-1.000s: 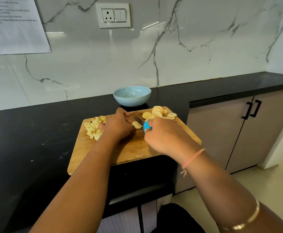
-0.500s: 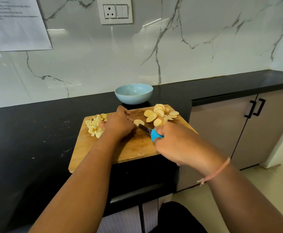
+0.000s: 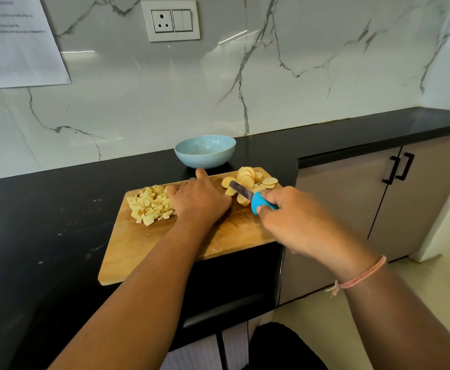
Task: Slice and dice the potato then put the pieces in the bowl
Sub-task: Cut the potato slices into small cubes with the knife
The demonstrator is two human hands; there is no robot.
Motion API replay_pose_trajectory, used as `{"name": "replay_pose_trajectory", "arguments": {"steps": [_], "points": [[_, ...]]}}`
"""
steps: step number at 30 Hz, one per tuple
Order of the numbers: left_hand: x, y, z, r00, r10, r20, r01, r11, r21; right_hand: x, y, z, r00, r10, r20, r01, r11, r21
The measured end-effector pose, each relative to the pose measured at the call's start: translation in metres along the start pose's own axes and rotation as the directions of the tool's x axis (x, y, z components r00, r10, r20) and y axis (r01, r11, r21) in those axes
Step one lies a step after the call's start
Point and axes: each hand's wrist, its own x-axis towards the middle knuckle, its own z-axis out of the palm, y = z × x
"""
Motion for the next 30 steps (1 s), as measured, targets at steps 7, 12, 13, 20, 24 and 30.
{"name": "replay_pose_trajectory", "arguments": {"steps": [7,12,13,20,24,30], "points": [[0.009,-0.021,-0.004,0.990,0.068,0.120,-0.046,0.983,-0.175,0.005,-0.003,0.008,1.000,0.002,0.010,-0.002,1.000,-0.021],[0.011,-0.031,-0.009,0.977,0.094,0.190,-0.043,0.965,-0.257,0.013,-0.011,0.018,0.999,-0.025,0.037,0.027,0.998,-0.056],[0.010,-0.030,-0.010,0.977,0.094,0.190,-0.048,0.971,-0.235,0.015,-0.013,0.019,0.999,-0.028,0.043,0.031,0.997,-0.070],[0.008,-0.025,-0.012,0.983,0.055,0.178,-0.020,0.981,-0.194,0.029,-0.026,0.026,0.998,-0.023,0.060,0.033,0.984,-0.175],[0.005,-0.023,-0.012,0.990,0.013,0.140,0.014,0.982,-0.186,0.029,-0.030,0.035,0.996,0.001,0.090,0.017,0.981,-0.192],[0.001,-0.018,-0.010,0.995,-0.015,0.101,0.033,0.984,-0.173,0.009,-0.027,0.035,0.994,-0.007,0.111,0.028,0.981,-0.193]]}}
